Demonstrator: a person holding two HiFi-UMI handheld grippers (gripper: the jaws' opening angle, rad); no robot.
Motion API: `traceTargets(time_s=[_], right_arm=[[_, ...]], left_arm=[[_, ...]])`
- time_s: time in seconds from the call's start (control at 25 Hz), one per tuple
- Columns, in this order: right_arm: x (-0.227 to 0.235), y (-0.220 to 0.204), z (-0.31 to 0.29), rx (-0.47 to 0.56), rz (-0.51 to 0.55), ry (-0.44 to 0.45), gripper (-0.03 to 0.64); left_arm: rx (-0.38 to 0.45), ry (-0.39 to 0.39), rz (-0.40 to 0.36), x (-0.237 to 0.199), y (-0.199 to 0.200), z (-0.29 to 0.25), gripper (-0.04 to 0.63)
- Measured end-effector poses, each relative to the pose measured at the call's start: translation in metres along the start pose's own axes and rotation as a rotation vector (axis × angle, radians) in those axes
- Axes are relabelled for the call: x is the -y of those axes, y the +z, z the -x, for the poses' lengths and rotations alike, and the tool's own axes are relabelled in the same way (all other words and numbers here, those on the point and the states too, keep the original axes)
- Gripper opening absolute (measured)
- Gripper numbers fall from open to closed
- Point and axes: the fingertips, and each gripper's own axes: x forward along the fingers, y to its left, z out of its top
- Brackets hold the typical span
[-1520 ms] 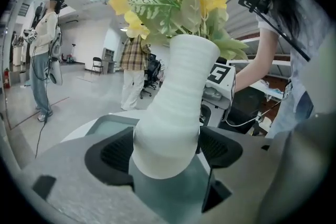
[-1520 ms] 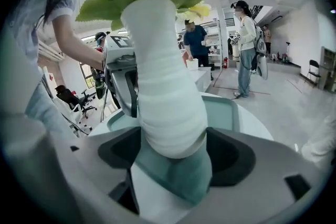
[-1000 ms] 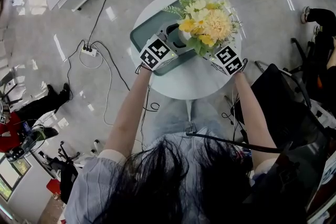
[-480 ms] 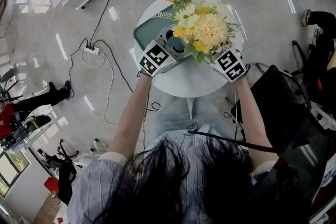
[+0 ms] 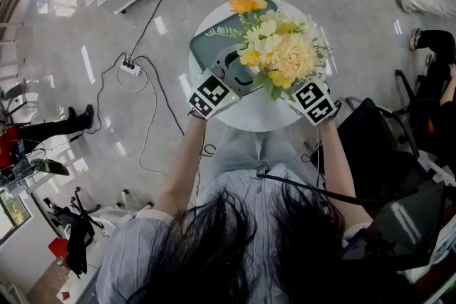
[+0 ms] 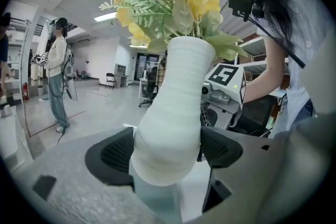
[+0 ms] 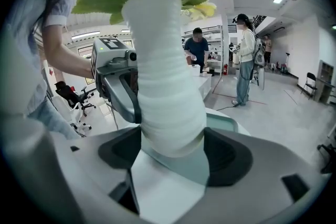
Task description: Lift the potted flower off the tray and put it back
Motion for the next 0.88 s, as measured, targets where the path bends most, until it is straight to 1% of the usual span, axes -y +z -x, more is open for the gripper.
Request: traceTargets(time_s=[0.12, 0.28, 0.48, 0.56, 0.76, 0.88], right_arm=[[-0.012, 0.000, 0.013, -0.007, 0.010, 0.010, 0.357], [-0.024, 0.000, 0.031, -0.021, 0.022, 0.020, 0.357], [-0.045, 0.000, 0.050, -0.029, 0.051, 0.038, 0.357], [-0.055, -0.004, 0.055, -0.025, 0.047, 0.063, 0.357], [-0.071, -0.014, 0.070, -0.042, 0.067, 0.068, 0.357], [-0.080, -0.025, 0.077, -0.049, 0.079, 0.074, 0.357]], left_arm=[[0.003, 0.010, -0.008, 0.015, 0.008, 0.005, 0.387], [0.019, 0.025, 0.007, 0.035, 0.017, 0.011, 0.387], [0.026, 0.068, -0.008, 0.062, 0.022, 0.020, 0.387], [0.027, 0.081, -0.001, 0.072, 0.022, 0.022, 0.387], [0.027, 0.092, 0.032, 0.096, 0.017, 0.027, 0.387], [0.023, 0.100, 0.039, 0.112, 0.013, 0.027, 0.387]])
